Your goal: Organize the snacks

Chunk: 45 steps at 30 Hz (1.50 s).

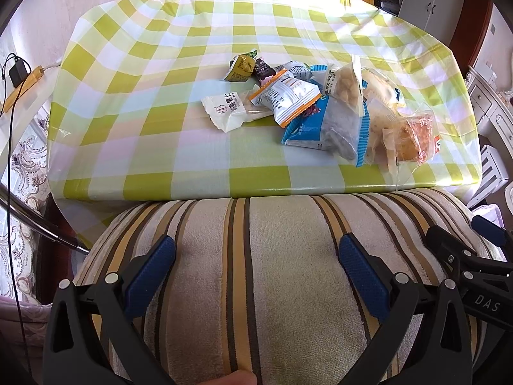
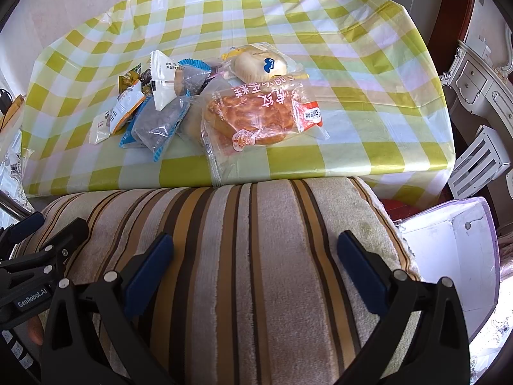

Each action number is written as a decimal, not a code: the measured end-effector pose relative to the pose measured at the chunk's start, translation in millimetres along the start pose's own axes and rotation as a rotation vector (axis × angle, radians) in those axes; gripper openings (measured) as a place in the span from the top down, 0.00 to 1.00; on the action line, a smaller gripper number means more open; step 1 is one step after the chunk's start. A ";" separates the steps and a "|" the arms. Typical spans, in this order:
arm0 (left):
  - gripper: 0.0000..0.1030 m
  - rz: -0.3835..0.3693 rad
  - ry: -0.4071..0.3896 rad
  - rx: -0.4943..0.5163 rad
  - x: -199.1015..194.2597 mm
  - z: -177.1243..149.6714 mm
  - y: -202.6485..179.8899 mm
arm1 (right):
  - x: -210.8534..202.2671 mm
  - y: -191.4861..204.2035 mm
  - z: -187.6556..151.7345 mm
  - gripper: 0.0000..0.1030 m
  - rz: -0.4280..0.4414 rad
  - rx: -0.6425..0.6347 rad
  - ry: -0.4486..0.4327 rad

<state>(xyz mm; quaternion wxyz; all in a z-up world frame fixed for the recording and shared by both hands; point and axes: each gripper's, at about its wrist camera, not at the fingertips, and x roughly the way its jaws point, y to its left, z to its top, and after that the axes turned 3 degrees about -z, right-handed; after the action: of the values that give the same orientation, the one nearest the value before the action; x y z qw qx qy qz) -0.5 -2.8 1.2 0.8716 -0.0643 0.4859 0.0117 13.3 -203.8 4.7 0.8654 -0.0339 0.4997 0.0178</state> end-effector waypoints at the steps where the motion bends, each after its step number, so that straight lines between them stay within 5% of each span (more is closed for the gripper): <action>1: 0.04 0.000 0.000 0.000 0.0 -0.2 0.0 | 0.0 0.1 0.1 0.01 0.000 0.000 0.000; 45: 0.04 0.008 -0.013 -0.040 -1.9 3.2 -1.5 | -2.9 -0.1 -3.1 0.01 0.012 0.006 -0.025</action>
<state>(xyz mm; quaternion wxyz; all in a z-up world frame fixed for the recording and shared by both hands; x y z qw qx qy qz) 1.3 -3.8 4.7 0.8733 -0.0795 0.4800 0.0252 9.2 -204.1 5.6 0.8715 -0.0280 0.4892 0.0220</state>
